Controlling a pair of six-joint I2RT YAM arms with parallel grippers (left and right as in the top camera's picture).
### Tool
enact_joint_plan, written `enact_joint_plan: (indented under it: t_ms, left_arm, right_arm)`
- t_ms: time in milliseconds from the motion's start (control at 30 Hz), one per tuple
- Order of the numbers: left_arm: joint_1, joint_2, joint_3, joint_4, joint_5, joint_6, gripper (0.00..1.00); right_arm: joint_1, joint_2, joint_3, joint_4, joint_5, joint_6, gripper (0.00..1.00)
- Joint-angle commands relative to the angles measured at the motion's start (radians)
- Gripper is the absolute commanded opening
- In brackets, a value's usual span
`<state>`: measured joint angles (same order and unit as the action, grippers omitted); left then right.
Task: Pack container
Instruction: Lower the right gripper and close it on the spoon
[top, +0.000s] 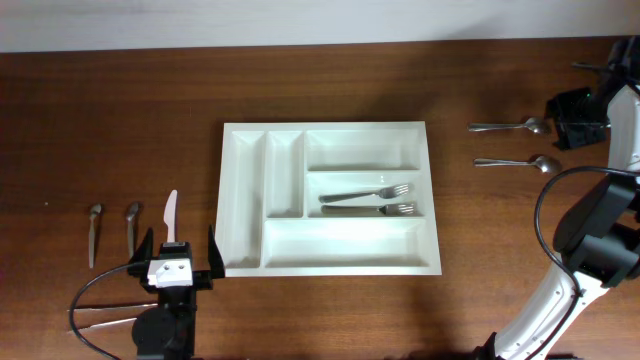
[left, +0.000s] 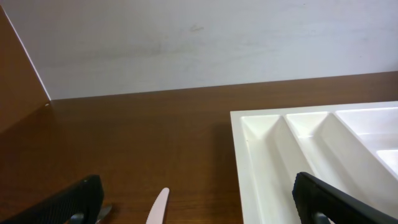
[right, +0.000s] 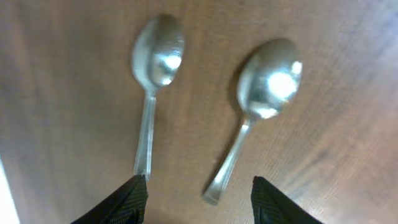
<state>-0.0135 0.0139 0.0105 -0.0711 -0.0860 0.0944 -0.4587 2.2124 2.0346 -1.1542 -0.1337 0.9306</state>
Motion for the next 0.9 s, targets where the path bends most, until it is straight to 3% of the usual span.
enact_joint_plan:
  t_ms: [0, 233, 867]
  left_arm:
    - [0.005, -0.008, -0.002, -0.004, 0.003, 0.016, 0.99]
    - [0.005, -0.008, -0.002, -0.004, 0.003, 0.016, 0.99]
    - [0.005, -0.008, -0.002, -0.004, 0.003, 0.016, 0.99]
  right_arm:
    - [0.003, 0.019, 0.011, -0.021, 0.055, 0.055, 0.56]
    - [0.015, 0.095, 0.011, -0.068, 0.055, 0.074, 0.61]
    - [0.020, 0.157, 0.010, -0.079, 0.110, 0.082, 0.64]
